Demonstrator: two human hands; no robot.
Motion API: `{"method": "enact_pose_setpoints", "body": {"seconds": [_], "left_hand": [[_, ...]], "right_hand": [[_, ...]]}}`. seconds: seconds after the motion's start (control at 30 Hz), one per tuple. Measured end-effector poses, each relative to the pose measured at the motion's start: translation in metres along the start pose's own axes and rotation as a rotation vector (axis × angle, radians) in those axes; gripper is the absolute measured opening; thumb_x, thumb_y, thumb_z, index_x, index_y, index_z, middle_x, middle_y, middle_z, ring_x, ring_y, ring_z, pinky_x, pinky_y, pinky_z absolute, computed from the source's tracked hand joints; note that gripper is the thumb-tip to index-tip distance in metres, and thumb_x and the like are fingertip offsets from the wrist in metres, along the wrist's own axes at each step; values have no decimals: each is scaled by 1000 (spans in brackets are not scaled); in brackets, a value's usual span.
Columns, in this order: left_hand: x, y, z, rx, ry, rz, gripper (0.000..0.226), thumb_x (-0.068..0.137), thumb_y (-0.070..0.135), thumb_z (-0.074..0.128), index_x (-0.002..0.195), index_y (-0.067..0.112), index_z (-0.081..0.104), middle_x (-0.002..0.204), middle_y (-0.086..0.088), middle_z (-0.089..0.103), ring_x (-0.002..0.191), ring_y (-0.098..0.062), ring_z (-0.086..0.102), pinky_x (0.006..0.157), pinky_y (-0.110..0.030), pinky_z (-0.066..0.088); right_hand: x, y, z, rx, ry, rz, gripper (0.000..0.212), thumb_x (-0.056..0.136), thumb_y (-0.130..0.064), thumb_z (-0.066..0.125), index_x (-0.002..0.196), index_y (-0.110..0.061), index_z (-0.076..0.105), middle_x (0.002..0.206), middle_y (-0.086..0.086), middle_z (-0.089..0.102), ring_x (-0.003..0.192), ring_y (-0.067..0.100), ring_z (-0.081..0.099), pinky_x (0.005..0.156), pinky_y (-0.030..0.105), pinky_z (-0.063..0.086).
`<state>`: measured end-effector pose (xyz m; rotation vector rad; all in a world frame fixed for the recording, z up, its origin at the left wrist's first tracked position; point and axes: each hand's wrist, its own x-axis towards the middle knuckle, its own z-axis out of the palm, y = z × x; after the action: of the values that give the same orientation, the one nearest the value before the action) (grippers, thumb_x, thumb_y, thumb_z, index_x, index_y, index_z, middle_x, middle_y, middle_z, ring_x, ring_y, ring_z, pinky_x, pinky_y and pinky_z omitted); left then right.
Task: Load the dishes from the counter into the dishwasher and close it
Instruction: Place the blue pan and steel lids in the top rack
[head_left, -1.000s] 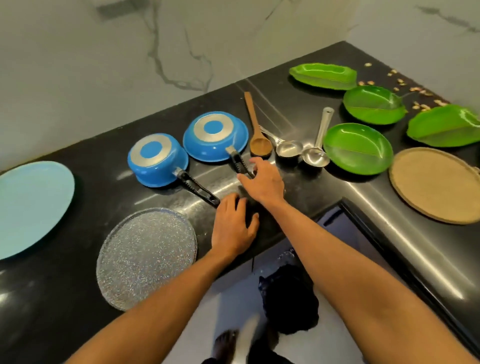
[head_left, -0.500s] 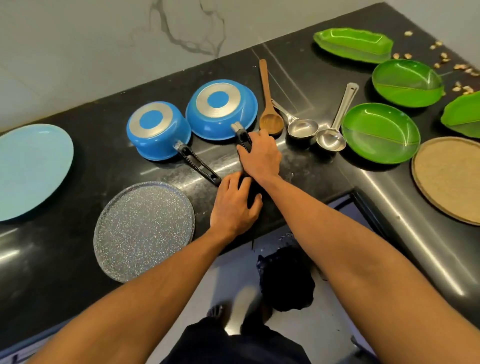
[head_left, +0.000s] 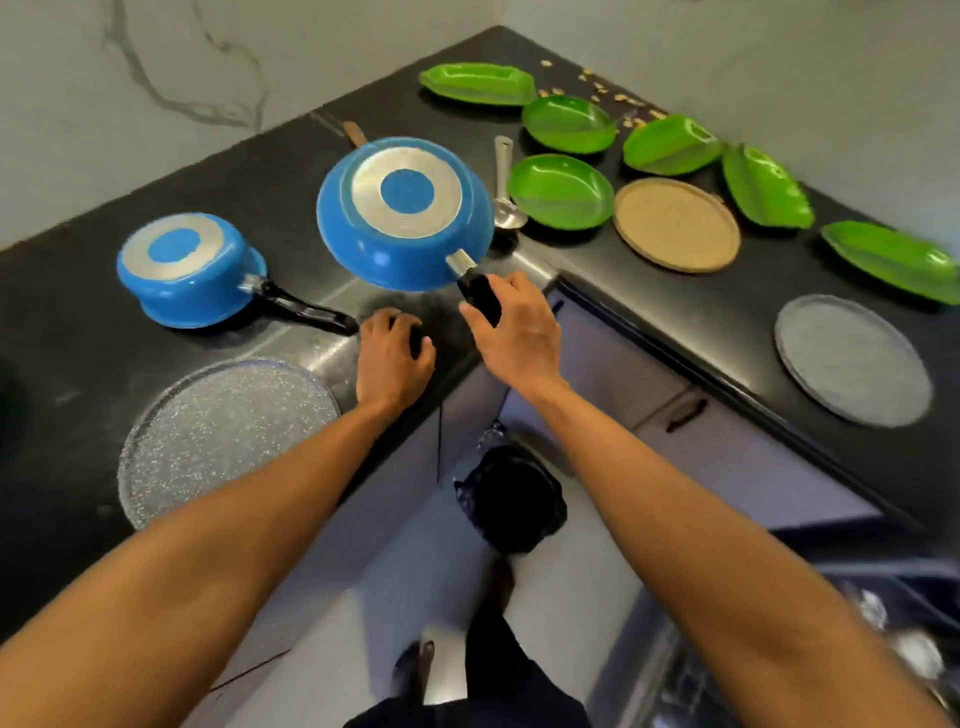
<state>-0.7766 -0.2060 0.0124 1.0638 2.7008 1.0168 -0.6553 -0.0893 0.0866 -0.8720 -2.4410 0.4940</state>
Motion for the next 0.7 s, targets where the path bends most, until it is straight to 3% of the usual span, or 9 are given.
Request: {"method": "enact_pose_setpoints", "body": {"seconds": [0.13,0.23,0.43,0.57,0.7], "left_hand": [[-40,1,0,-87,0,144,17,81,13,65,96,7,68,103,-15,59,100,-34,54,86,-37,44],[-84,11,10,-81,-86,362,20,78,18,58,92,9,70,101,-12,61,93,-33,55,83,-39,45],[-214,54,67,-147,-491,463,22,80,26,54,92,18,71,97,-3,65,91,-27,60,84,-39,49],[-322,99,102,-199,-694,488,18,75,17,57,86,16,72,88,-3,67,82,-23,61,79,-30,43],[-429,148,139,-210,-859,550,20,77,20,55,87,16,71,91,1,67,86,-23,63,79,-19,37]], "right_hand": [[-91,35,-40,0,82,129,29,91,-44,63,103,-18,61,95,-1,50,86,21,55,63,31,42],[-166,61,-63,9,144,266,26,90,-43,64,100,-20,60,91,-5,47,82,19,54,65,36,48],[-308,101,-106,38,255,549,24,89,-40,68,103,-21,63,89,-6,48,77,17,56,66,37,50],[-411,133,-142,5,312,696,20,89,-37,70,97,-20,64,87,-9,45,76,13,53,64,30,41],[-529,175,-187,-2,365,822,17,88,-37,70,98,-24,64,85,-8,48,75,16,56,63,37,48]]}}
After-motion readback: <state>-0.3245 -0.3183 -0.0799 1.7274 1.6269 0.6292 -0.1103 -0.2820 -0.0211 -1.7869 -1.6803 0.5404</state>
